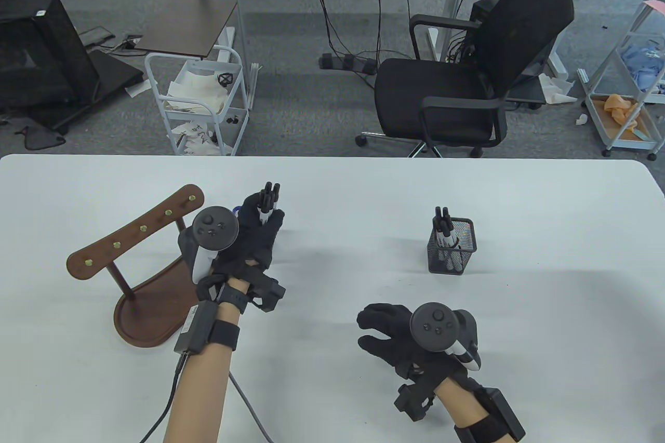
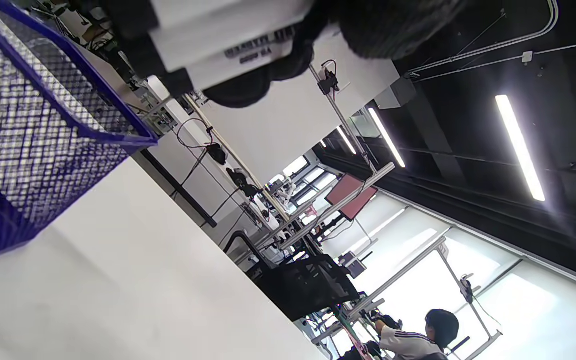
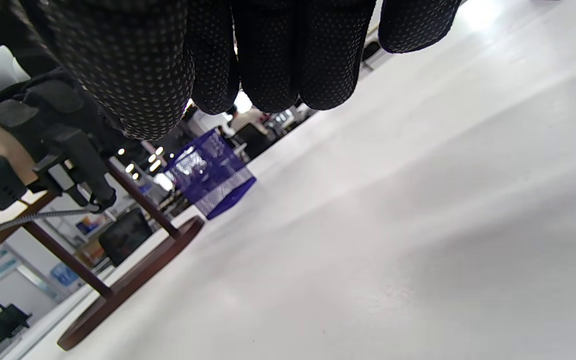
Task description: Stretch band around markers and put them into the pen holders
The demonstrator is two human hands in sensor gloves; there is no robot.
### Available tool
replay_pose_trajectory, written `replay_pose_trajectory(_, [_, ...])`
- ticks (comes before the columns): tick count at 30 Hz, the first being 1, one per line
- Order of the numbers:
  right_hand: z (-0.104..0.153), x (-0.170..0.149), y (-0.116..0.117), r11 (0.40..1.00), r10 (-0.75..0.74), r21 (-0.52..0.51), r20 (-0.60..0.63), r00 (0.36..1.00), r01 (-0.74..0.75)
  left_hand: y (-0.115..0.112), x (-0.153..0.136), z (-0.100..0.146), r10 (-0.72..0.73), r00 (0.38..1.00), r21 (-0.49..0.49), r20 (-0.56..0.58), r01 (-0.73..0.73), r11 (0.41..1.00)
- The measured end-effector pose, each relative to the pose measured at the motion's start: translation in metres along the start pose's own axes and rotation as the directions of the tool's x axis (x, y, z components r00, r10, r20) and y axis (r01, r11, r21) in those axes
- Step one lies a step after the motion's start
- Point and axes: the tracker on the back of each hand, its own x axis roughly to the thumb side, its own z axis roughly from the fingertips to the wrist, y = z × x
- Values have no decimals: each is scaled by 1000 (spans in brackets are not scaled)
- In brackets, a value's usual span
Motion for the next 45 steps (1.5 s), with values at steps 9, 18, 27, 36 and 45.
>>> replay_pose_trajectory(9, [0,1,2,1000,22,12,11,1000,-22,0,-14,-26,25,999,-16,-43,-25,1000])
replay_pose_trajectory(18, [-1,1,2,999,29,20,24,999,-29,-5,-33,-36,31,992,-42,-121,-36,998])
replay_pose_trajectory(27, [0,2,3,999,49,23,30,998,-50,-8,-44,-36,-24,978,-57,-208,12,998])
replay_pose_trajectory(36, [0,4,4,998,51,31,33,998,-52,-9,-49,-36,-135,943,-116,-304,104,988])
replay_pose_trajectory(45, [0,5,6,997,55,44,35,998,-56,-10,-20,-23,-246,961,-203,-126,218,955])
